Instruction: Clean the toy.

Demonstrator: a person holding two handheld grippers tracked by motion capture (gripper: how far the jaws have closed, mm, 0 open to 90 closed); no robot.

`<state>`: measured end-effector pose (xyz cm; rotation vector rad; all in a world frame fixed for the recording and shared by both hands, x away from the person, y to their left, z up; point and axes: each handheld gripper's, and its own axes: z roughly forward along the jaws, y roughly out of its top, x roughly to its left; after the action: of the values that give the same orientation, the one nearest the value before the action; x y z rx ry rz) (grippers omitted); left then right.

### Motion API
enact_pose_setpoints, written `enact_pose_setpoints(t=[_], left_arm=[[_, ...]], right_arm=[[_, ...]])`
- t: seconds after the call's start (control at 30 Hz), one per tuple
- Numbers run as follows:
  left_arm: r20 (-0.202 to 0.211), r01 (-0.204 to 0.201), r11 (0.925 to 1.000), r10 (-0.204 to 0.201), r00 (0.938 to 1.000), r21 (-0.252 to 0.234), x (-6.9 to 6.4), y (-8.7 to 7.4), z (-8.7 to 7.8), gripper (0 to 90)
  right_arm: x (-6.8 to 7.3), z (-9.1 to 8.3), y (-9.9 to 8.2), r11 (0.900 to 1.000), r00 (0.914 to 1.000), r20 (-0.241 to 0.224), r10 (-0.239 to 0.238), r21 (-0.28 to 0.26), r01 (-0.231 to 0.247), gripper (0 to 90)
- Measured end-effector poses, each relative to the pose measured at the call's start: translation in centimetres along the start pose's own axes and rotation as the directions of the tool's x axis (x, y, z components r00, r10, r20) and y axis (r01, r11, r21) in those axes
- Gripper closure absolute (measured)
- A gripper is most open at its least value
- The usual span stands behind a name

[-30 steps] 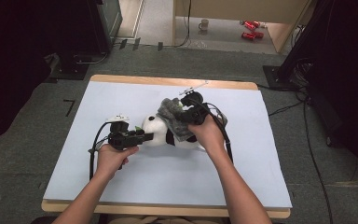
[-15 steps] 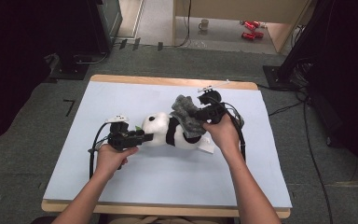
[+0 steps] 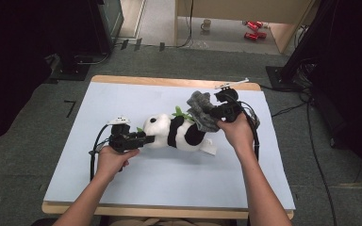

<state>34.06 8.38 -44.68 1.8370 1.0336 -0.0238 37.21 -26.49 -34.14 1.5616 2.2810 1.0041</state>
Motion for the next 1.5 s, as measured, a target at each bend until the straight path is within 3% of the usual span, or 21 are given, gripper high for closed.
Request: enact_pose_setpoints(t=[0.2,0.3,0.4,0.53,0.67,0.83,0.9,1.0,1.07,1.17,1.33,1.5], left_arm=[[-0.011,-0.016,0.9999,0.016,0.9998,-0.005,-0.3,0.0,0.0,54.6],[-0.018,-0.015,0.9999,0.015,0.9997,-0.005,-0.4,0.0,0.0,54.4],[-0.024,-0.019,0.9998,0.019,0.9995,0.001,-0.7,0.0,-0.1,54.4],[-0.034,-0.019,0.9998,0.019,0.9993,0.0,-0.9,0.0,-0.1,54.7],[-0.031,-0.006,0.9985,0.007,0.9995,0.055,-1.3,0.5,-0.5,60.8],[-0.014,0.065,0.9953,-0.064,0.9978,0.072,-1.6,0.9,-1.2,61.4],[-0.02,0.059,0.996,-0.058,0.9981,0.067,-1.9,0.8,-1.1,61.1],[-0.027,0.048,0.9972,-0.046,0.9986,0.058,-1.6,0.7,-0.8,60.8],[-0.024,0.045,0.9981,-0.044,0.9988,0.043,-1.5,0.7,-0.6,60.8],[-0.013,0.044,0.9986,-0.044,0.999,0.029,-1.1,0.7,-0.5,60.8],[-0.02,0.028,0.9996,-0.028,0.9994,0.003,-0.9,0.8,-0.3,60.6],[-0.03,0.007,0.9996,-0.008,0.9995,-0.027,-0.7,0.9,-0.1,60.1]], right_arm=[[-0.4,-1.5,0.1,0.9981,0.9993,-0.018,0.034,-0.051,-0.035,76.7],[0.6,-2.3,0.9,0.9967,0.9989,-0.046,0.011,-0.08,-0.015,76.7],[2.6,-2.5,1.8,0.9955,0.9971,-0.07,-0.028,-0.092,0.022,76.7],[5.0,-1.5,2.7,0.9931,0.9921,-0.093,-0.083,-0.091,0.075,76.6],[7.0,-0.4,2.7,0.9921,0.985,-0.134,-0.109,-0.077,0.099,76.6],[8.5,1.1,1.2,0.9931,0.974,-0.197,-0.112,-0.055,0.104,76.6],[8.7,2.2,0.2,0.9929,0.9732,-0.197,-0.119,-0.033,0.114,76.6],[8.2,3.9,-1.2,0.992,0.98,-0.157,-0.122,0.014,0.126,76.4],[7.3,4.0,-1.8,0.9952,0.9798,-0.175,-0.097,-0.007,0.097,76.4],[5.9,2.8,-2.1,0.9951,0.9877,-0.121,-0.098,-0.022,0.096,76.4],[3.7,0.8,-2.1,0.9965,0.9925,-0.099,-0.071,-0.049,0.067,76.8],[2.0,-0.9,-2.0,0.995,0.9987,-0.041,-0.032,-0.096,0.028,76.7]])
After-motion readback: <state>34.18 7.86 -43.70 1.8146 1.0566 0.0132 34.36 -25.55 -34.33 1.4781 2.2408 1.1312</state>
